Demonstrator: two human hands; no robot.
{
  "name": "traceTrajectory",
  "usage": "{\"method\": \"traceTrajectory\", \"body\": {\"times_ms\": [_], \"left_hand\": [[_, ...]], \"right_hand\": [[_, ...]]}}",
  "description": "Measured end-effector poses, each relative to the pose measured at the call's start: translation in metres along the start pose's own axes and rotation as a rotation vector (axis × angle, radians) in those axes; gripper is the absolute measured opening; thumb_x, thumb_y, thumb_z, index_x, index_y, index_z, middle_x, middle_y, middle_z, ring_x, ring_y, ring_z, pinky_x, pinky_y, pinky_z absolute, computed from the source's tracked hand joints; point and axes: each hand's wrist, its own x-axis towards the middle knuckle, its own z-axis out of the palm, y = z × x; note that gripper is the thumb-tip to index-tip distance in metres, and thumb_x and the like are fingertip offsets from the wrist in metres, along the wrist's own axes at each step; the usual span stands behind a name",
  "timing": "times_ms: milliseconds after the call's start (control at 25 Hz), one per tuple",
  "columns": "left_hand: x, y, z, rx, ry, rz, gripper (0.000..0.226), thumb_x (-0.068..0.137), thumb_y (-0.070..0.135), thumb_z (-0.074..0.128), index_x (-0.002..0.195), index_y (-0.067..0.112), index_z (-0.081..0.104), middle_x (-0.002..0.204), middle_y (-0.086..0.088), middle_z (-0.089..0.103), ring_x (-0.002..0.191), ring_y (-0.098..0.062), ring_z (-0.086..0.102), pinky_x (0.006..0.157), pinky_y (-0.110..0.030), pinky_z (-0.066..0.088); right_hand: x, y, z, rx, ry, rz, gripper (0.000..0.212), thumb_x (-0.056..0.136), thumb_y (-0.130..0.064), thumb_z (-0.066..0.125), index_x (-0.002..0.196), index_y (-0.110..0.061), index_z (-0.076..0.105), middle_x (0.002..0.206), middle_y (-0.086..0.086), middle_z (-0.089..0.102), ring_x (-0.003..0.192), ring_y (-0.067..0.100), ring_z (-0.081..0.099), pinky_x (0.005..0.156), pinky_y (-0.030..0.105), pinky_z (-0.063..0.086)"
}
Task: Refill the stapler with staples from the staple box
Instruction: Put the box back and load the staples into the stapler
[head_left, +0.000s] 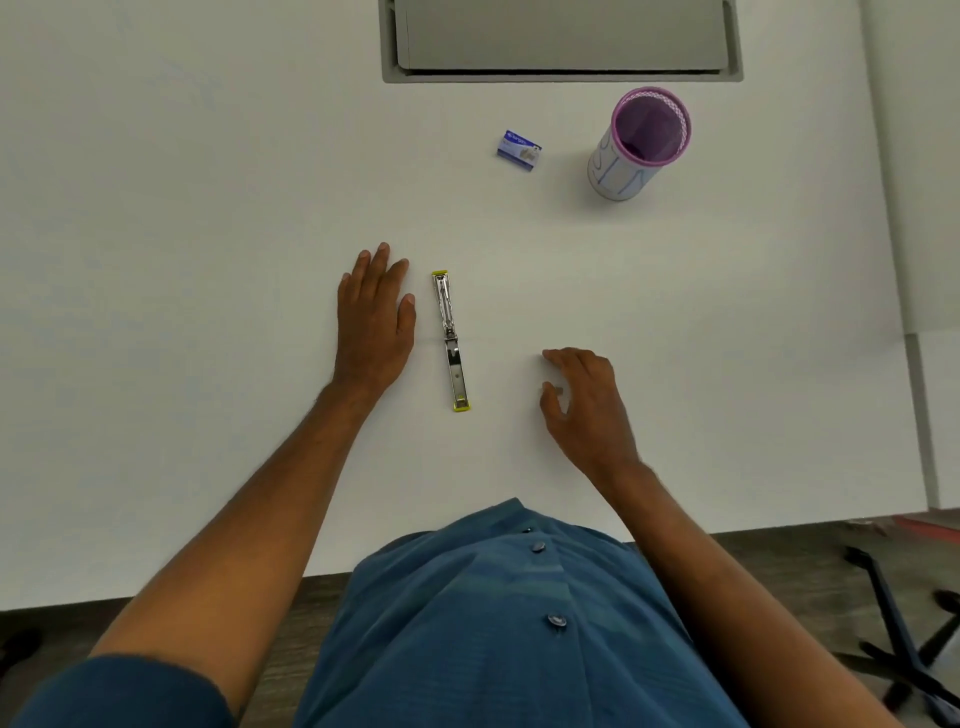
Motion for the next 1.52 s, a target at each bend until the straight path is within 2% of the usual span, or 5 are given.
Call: {"method": "traceTrajectory", "body": {"times_ms": [400,680,880,1200,1520], "left_hand": [[-0.061,0.030,0.012,-0.212,0.071,-0.145,0.047,0.099,0.029,0.046,0.143,0.011,0.050,0.157,-0.006,0.042,0.151,-0.025,0.028,0.125,-0.041,0.017],[-0.056,0.053,0.009,-0.282,0.122,-0.209,0.041,0.084,0.027,0.074,0.122,0.021,0.061,0.120,0.002,0.063,0.113,-0.023,0.053,0.096,-0.034,0.039],[-0.048,0.058,0.010,-0.296,0.101,-0.247,0.024,0.084,0.021,0.072,0.108,0.023,0.068,0.109,0.001,0.064,0.106,-0.024,0.054,0.087,-0.029,0.034],[-0.043,0.066,0.002,-0.441,0.106,-0.299,0.014,0.089,0.010,0.066,0.096,0.022,0.066,0.101,0.004,0.062,0.095,-0.017,0.059,0.085,-0.033,0.049],[-0.067,0.100,-0.032,-1.261,-0.117,-0.501,0.011,0.103,0.005,0.049,0.102,0.013,0.056,0.126,-0.019,0.064,0.098,-0.033,0.075,0.080,-0.049,0.062]], "right_hand": [[-0.016,0.007,0.005,-0.123,-0.019,-0.039,0.032,0.097,-0.014,0.061,0.130,-0.013,0.060,0.129,0.002,0.056,0.119,0.019,0.048,0.088,0.023,0.045],[-0.008,0.011,0.006,-0.114,0.038,-0.055,0.013,0.101,-0.016,0.059,0.109,-0.013,0.068,0.107,0.002,0.063,0.100,0.018,0.055,0.079,0.027,0.049],[-0.007,0.006,0.003,-0.064,0.020,-0.021,0.014,0.100,-0.015,0.057,0.110,-0.015,0.067,0.110,0.000,0.063,0.103,0.017,0.054,0.082,0.026,0.047],[0.007,-0.034,-0.011,0.697,-0.069,0.347,0.018,0.099,-0.012,0.059,0.114,-0.018,0.068,0.097,0.000,0.072,0.084,0.011,0.068,0.082,0.025,0.058],[0.022,-0.071,-0.043,1.284,-0.173,0.466,0.027,0.093,0.000,0.067,0.118,-0.011,0.068,0.106,0.009,0.071,0.098,0.020,0.070,0.092,0.033,0.058]]}}
